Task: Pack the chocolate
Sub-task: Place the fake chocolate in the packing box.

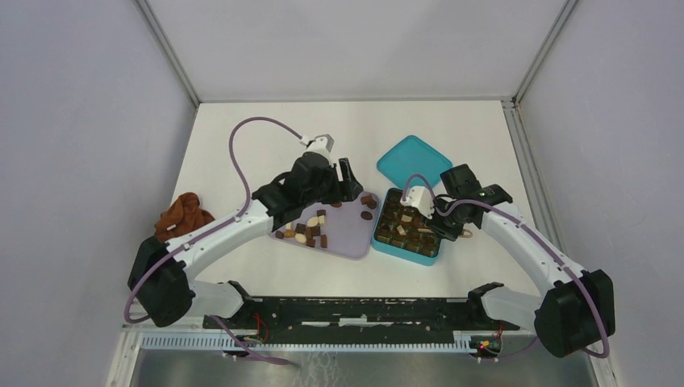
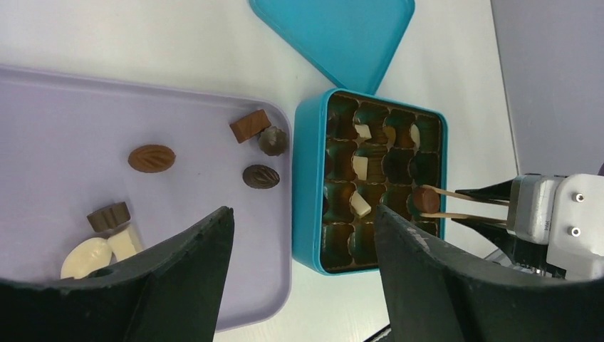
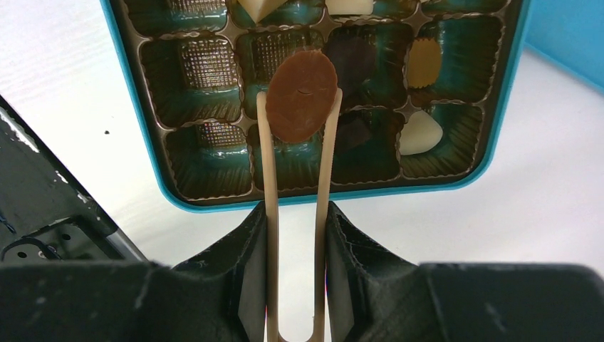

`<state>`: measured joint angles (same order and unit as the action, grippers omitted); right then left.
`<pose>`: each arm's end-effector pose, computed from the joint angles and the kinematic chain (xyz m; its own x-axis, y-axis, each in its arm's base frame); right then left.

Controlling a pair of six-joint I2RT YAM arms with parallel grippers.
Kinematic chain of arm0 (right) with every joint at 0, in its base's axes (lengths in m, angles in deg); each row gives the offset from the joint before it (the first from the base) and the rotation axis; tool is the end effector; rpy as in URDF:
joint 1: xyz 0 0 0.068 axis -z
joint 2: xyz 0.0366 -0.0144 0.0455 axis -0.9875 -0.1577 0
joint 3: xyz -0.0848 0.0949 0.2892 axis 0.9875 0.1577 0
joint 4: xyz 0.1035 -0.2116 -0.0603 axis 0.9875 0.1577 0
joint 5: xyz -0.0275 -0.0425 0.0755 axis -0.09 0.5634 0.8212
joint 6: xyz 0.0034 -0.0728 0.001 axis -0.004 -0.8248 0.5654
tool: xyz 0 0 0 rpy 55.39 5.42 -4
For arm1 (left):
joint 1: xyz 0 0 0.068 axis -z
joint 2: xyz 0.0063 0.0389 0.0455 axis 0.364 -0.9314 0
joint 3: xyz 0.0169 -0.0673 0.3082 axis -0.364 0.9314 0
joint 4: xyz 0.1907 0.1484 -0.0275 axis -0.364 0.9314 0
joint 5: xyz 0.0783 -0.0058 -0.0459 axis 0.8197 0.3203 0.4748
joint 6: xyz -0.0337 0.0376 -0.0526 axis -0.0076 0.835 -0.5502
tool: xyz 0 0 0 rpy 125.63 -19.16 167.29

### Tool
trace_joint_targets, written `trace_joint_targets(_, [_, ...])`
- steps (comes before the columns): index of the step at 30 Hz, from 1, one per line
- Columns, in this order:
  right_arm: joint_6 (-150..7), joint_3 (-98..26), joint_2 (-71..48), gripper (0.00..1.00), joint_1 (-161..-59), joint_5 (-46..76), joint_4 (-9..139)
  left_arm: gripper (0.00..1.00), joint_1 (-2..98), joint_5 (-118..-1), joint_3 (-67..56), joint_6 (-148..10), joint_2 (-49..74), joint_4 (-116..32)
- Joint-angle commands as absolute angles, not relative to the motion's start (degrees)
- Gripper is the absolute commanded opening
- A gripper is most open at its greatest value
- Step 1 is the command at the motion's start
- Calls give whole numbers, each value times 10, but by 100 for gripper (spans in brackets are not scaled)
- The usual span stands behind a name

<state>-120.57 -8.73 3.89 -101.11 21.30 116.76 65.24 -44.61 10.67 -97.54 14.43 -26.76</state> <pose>0.1578 0.0733 0.2608 -0.3690 -0.8348 -0.4086 -0.8978 0.4339 -0.0757 0.2085 -0.1908 0.3281 -0.6808 -0.2261 -0.6967 0.2361 0.8327 -0.5010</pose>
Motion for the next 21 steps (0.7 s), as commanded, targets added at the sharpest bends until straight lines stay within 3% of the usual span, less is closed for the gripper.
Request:
trace_joint_targets(1, [-1230,-101,14,14,-1010,197,1175,77,654,-484,67,-925,104,-286])
trace_joint_targets(10, [-1238,-103,-3,20,-1010,197,1187,75,653,-493,62,-914,69,-300])
trace_joint_targets(21, [-1239,-106,-21,38,-1011,210,1186,75,654,-484,73,-920,87,-301])
